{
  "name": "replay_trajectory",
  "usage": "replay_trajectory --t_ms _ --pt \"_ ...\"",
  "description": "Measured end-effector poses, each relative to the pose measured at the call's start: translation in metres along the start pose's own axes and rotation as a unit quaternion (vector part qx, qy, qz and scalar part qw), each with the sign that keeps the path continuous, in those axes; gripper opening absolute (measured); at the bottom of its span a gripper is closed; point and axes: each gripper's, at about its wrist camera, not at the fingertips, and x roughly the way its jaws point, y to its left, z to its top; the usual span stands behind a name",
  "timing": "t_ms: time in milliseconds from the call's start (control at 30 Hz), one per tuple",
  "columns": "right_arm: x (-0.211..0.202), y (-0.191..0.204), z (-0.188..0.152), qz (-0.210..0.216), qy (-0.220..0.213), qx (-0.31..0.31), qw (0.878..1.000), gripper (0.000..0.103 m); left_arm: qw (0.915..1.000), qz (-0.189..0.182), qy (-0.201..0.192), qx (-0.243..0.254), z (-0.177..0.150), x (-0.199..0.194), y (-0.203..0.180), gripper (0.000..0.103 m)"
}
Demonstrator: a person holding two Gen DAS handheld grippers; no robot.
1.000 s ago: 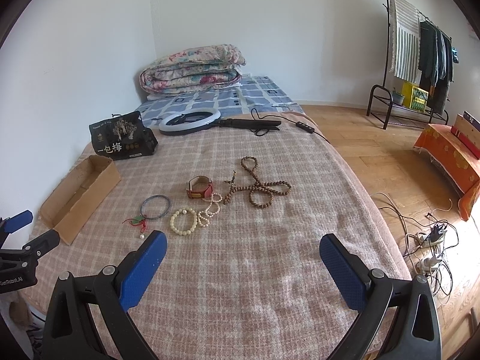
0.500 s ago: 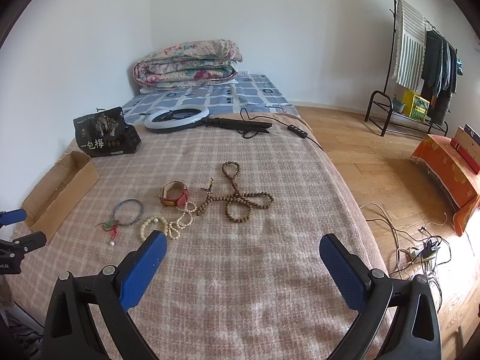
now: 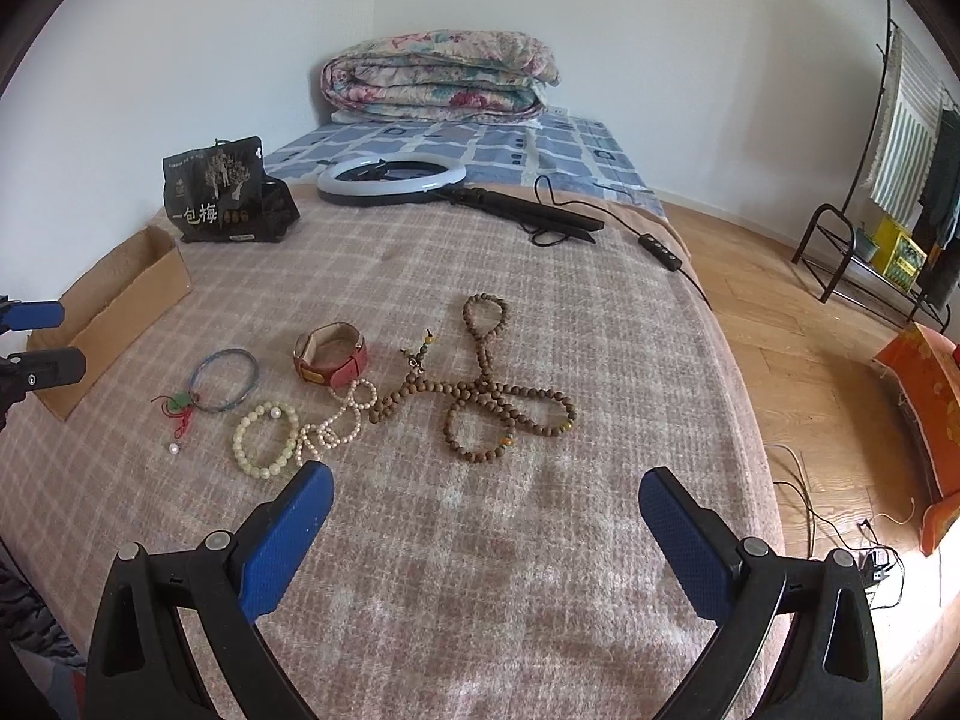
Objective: Organize jewelry
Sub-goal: 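Lower the left tool onto the watch while the right tool reaches the brown mala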
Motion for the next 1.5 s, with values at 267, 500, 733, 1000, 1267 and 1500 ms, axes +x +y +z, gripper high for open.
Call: replay_trajectory --t_ms 267,500,733,1000,1267,1500 --pt "0.026 -0.008 -0.002 0.022 0.026 0.006 0.999 0.103 0.9988 -0.041 0.009 -0.026 0.017 0.025 -0.004 0.07" --pt "0.036 0.001 -0.001 0.06 0.039 0.023 0.997 0.097 0.998 -0.059 0.014 -0.015 0.032 0.046 -0.017 0.058" --pt "0.054 0.004 0.004 0.041 0.042 -0.001 0.998 0.092 0.9962 -0.079 0.031 -0.022 0.043 0.071 -0.023 0.05" --pt "0.082 0.003 0.007 0.034 0.06 -0.022 0.997 0.094 0.9946 -0.088 0.047 -0.03 0.055 0.1 -0.03 0.046" --pt "0.094 -0.006 0.016 0.035 0.045 -0.03 0.998 0.103 0.9922 -0.09 0.071 -0.049 0.062 0.133 -0.029 0.042" --pt "0.113 -0.002 0.024 0.036 0.053 -0.068 0.996 0.103 0.9897 -0.095 0.086 -0.063 0.066 0.152 -0.028 0.038"
